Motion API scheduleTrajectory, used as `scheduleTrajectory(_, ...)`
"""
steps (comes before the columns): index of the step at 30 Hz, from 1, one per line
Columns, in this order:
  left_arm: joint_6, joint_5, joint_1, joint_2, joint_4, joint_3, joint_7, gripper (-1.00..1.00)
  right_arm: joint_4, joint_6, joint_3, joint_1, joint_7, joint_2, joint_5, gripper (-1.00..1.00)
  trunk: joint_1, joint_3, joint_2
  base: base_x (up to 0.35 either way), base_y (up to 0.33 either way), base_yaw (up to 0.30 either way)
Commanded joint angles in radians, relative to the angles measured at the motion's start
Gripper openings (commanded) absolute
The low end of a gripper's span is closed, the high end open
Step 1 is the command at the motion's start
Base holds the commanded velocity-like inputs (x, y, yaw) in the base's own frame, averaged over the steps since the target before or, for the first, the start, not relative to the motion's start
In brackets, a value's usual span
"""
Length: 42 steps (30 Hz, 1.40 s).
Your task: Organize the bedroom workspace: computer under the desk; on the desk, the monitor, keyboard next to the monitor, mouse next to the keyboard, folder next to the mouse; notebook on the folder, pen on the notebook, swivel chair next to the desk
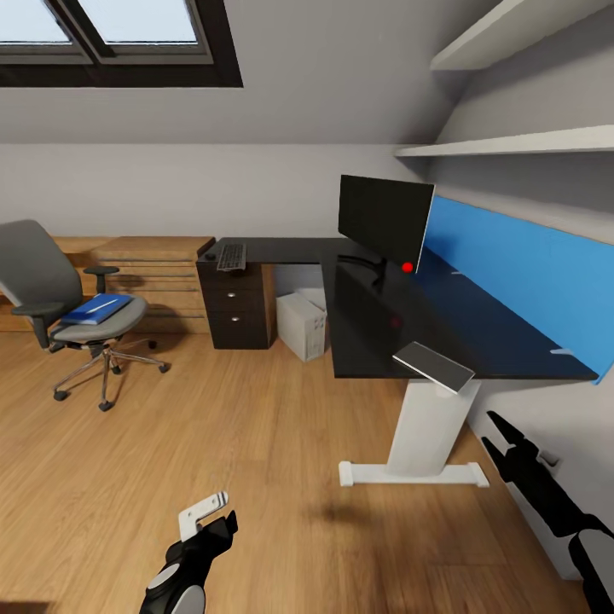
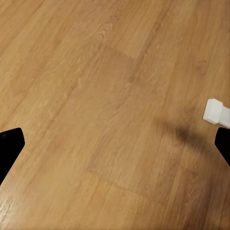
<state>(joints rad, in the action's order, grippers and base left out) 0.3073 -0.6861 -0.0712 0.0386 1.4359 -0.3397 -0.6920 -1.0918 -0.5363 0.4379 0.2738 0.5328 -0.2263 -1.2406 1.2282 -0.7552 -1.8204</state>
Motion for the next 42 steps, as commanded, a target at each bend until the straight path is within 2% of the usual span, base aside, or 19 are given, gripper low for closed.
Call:
scheduleTrajectory(1, 0.003, -0.005, -0.001, 0.001, 0.001, -0.002, -0.008, 1.00, 0.000, -0.007, 0.002, 0.001, -0.001, 0.001, -0.007, 1.00, 0.000, -0.001, 0.000, 0.000, 0.000, 0.000)
scheduleTrajectory(12, 0.003, -0.004, -0.001, 0.001, 0.001, -0.002, -0.007, 1.00, 0.003, 0.000, 0.001, 0.001, -0.036, 0.006, -0.009, 1.00, 0.000, -0.001, 0.000, 0.000, 0.000, 0.000)
scheduleTrajectory(21, 0.002, -0.003, -0.001, 0.001, 0.001, -0.002, -0.008, 1.00, 0.006, 0.030, -0.001, 0.006, -0.247, 0.008, -0.009, 1.00, 0.000, -0.001, 0.000, 0.000, 0.000, 0.000)
scheduleTrajectory(24, 0.002, -0.004, -0.001, 0.001, 0.001, -0.002, -0.009, 1.00, 0.004, 0.079, -0.004, 0.007, -0.283, 0.010, -0.007, 1.00, 0.000, -0.001, 0.000, 0.000, 0.000, 0.000)
scheduleTrajectory(25, 0.002, -0.003, -0.001, 0.001, -0.004, -0.002, -0.009, 1.00, 0.001, 0.143, -0.015, 0.008, -0.297, 0.010, -0.008, 1.00, 0.000, -0.001, 0.000, 0.000, 0.000, 0.000)
scheduleTrajectory(31, 0.002, -0.002, -0.001, 0.001, -0.015, -0.003, -0.007, 1.00, 0.000, 0.201, -0.050, 0.011, -0.307, 0.010, -0.010, 1.00, 0.000, -0.001, 0.000, 0.000, 0.000, 0.000)
scheduleTrajectory(42, 0.001, 0.000, -0.001, 0.001, -0.018, -0.004, -0.010, 1.00, 0.001, 0.209, -0.064, 0.013, -0.313, 0.019, -0.018, 1.00, 0.000, -0.001, 0.000, 0.151, 0.000, 0.000)
